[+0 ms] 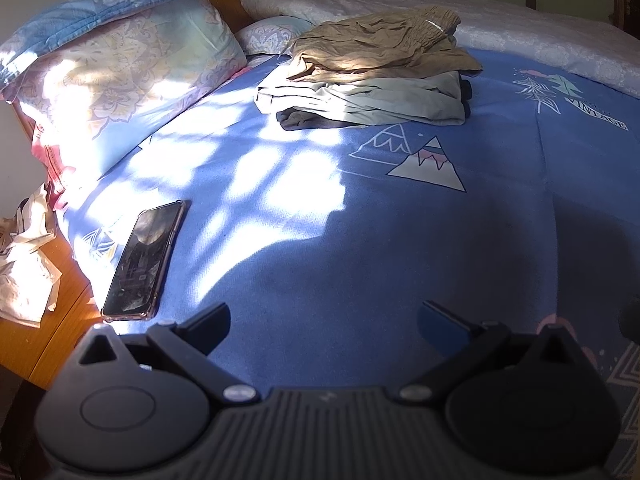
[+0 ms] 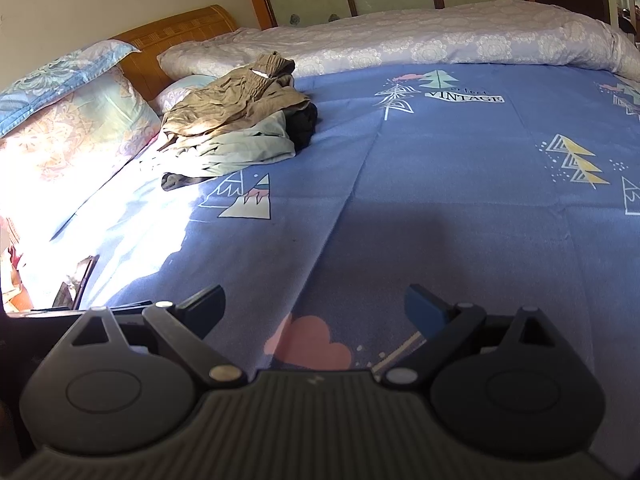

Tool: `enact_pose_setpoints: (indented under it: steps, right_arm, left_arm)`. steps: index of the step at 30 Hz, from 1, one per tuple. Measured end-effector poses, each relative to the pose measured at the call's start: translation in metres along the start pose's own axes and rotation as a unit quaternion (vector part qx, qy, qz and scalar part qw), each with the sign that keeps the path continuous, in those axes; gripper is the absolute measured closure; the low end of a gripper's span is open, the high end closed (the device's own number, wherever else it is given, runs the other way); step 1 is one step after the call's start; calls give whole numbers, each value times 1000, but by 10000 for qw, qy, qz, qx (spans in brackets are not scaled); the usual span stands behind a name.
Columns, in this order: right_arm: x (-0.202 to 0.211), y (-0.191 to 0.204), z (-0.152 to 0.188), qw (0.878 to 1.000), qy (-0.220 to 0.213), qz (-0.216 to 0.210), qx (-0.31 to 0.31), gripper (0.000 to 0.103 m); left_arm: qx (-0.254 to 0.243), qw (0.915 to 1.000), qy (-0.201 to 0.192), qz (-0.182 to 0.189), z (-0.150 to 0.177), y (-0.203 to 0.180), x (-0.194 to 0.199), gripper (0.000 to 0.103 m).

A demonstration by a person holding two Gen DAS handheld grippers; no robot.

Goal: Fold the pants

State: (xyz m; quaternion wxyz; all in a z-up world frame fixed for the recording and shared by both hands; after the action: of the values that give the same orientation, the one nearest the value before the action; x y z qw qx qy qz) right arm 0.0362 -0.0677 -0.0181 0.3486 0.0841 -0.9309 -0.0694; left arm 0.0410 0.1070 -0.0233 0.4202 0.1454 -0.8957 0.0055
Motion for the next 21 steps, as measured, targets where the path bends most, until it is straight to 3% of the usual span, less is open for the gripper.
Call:
enact_pose_setpoints:
  steps: [10,21]
  right_arm:
    - [-1,-1,1,10000,11,6,-15,5]
    - [-4,0,2,10000,32,14,-24,5]
  left_arm:
    - [28,9992,-397,20,-5,1,13,0]
    - [68,9993,-358,-78,-6,3,12,0]
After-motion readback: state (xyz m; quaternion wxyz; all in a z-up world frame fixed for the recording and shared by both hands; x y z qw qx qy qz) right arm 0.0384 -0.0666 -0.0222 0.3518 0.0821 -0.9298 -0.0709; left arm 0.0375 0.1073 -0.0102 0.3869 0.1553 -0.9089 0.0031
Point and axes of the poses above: each gripper's, at about its wrist camera, not at the fingertips, and x roughly against the way its jaws point, y to its left, z to its underside, the point moved 3 cm from there along -x, roughly the way its jaws point, and after that the axes turned 5 degrees about x, right-handed, at the moved point
